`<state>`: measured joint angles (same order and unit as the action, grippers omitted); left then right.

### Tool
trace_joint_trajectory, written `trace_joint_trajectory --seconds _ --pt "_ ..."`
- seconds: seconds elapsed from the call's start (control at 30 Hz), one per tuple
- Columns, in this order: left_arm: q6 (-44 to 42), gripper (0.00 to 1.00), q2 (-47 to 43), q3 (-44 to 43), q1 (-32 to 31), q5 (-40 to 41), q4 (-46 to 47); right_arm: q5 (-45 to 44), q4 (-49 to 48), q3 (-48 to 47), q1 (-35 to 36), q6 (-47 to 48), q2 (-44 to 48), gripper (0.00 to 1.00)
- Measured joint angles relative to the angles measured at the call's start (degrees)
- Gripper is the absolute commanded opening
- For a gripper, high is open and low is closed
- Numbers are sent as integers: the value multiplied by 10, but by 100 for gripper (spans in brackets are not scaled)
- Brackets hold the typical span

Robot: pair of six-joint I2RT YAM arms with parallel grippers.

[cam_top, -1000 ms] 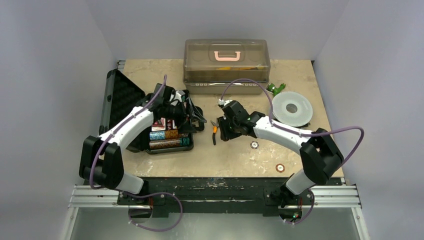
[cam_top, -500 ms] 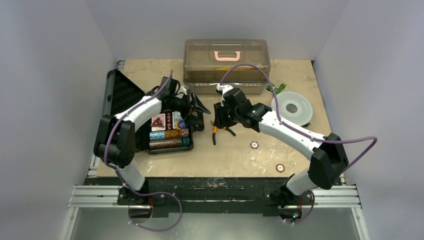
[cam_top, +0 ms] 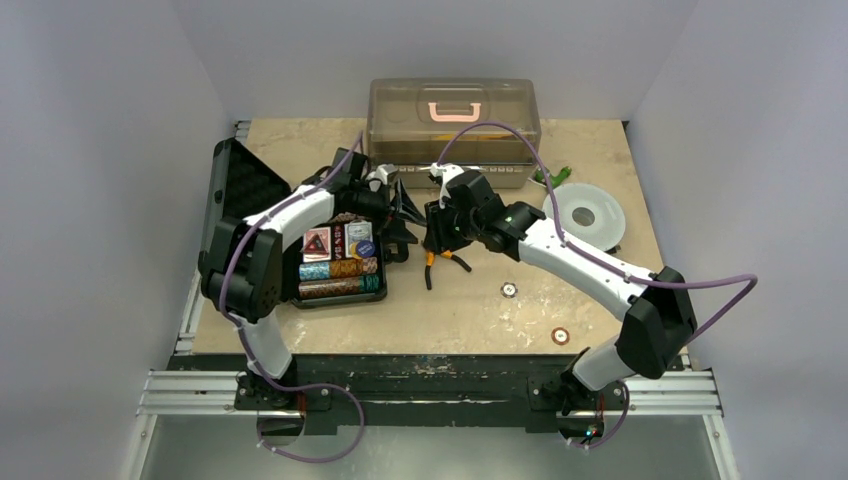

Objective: Pack up texas hold em set

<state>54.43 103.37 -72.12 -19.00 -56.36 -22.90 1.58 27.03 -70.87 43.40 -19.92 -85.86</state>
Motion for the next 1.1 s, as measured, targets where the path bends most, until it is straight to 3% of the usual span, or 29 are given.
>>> trace_joint_trajectory --seconds 0.2,0.6,1.1 --pt "-30 53 8 -4 -20 -27 8 8 6 -4 0 1 0 33" --pt "-93 34 32 -31 -29 -64 -26 10 9 -5 0 8 0 33" --pt "-113 19 47 -62 -43 -82 -51 10 11 -6 0 16 -1 33"
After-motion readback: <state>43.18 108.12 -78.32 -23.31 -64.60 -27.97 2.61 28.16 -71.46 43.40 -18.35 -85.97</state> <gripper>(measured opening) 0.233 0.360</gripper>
